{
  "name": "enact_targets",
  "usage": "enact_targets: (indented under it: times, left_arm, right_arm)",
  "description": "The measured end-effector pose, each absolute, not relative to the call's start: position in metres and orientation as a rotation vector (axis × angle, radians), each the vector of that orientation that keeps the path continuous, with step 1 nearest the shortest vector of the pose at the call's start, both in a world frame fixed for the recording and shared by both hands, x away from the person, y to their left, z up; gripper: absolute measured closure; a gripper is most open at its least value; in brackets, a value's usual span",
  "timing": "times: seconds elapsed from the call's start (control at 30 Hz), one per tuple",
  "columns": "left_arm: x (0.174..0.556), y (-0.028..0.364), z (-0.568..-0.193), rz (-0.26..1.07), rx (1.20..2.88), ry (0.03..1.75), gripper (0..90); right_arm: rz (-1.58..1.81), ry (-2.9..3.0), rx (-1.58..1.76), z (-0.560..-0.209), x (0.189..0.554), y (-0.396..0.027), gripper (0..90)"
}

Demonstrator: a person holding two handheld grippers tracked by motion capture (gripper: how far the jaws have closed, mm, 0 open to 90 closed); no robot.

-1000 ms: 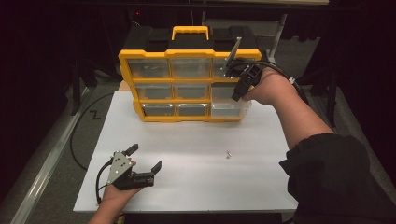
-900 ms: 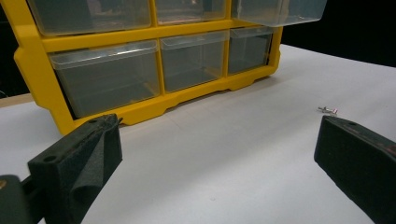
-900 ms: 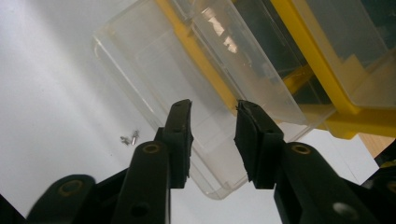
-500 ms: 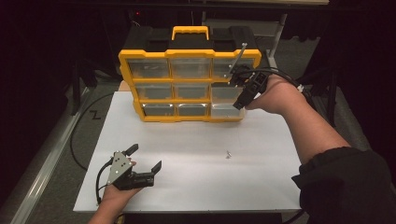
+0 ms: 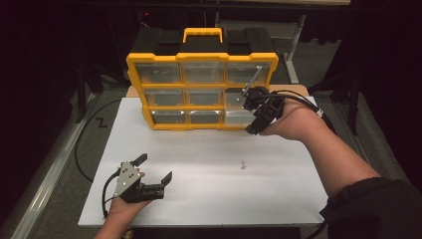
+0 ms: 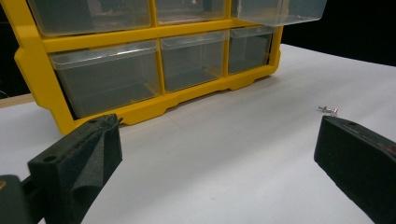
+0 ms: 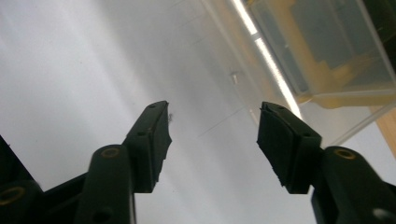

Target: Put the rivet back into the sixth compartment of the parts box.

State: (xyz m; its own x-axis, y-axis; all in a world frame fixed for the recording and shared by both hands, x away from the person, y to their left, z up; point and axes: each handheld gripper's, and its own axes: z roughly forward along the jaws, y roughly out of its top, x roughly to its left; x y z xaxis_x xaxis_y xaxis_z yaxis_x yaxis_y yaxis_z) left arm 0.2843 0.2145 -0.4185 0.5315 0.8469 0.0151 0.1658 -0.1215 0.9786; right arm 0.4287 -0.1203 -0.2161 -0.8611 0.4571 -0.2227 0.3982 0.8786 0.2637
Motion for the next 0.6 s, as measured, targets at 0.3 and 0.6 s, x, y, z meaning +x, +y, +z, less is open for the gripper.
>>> enact_targets:
  times: [0.3,0.6]
  left_arm:
    - [0.285,0.214,-0.419,0.734,1.614,0.880,1.5]
    - [0.284,0.214,-0.419,0.734,1.613,0.879,1.5]
  right_arm:
    - [0.302,2.791,0.633,-0.236,0.414,-0.122,31.1]
    - [0.286,2.816,0.622,-0.264,0.407,-0.121,24.8]
